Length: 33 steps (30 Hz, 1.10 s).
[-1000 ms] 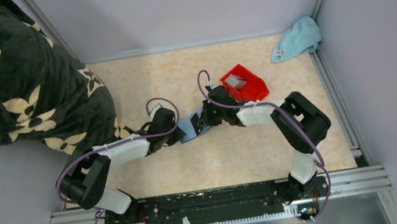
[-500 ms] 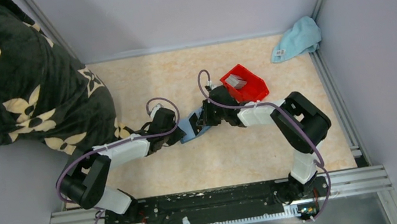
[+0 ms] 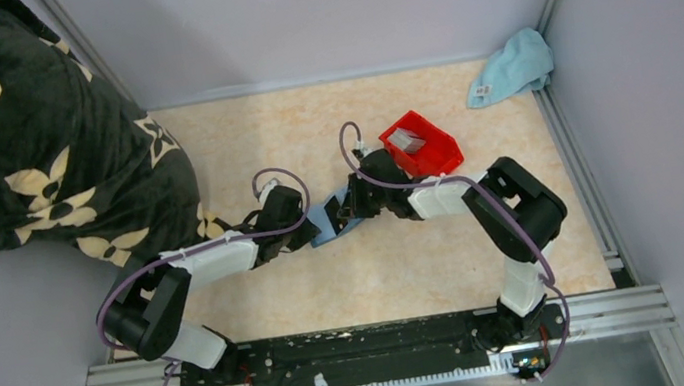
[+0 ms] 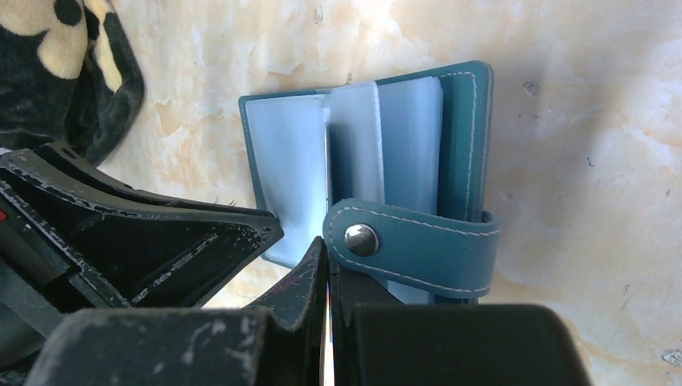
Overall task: Put the credit cards into the card holder
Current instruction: Insert the credit card into the card holder.
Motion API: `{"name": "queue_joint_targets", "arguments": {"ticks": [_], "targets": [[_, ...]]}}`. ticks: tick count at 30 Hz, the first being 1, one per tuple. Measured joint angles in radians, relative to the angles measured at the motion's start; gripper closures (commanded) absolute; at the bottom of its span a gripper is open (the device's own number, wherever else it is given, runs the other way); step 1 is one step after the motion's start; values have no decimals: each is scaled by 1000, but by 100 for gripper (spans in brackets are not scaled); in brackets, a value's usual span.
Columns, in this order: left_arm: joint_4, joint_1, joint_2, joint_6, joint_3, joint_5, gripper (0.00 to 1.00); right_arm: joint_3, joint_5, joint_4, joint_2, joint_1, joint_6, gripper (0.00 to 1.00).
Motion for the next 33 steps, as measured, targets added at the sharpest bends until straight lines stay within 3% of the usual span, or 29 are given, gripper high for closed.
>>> {"name": "queue_joint_targets", "arguments": {"ticks": [14, 33], "targets": [[-2, 0, 0, 3, 0, 0, 78, 0, -10, 43, 35, -13, -47, 100], [-8, 1, 3, 2, 4, -6, 78, 76, -14, -33, 71, -24, -164, 100]]}}
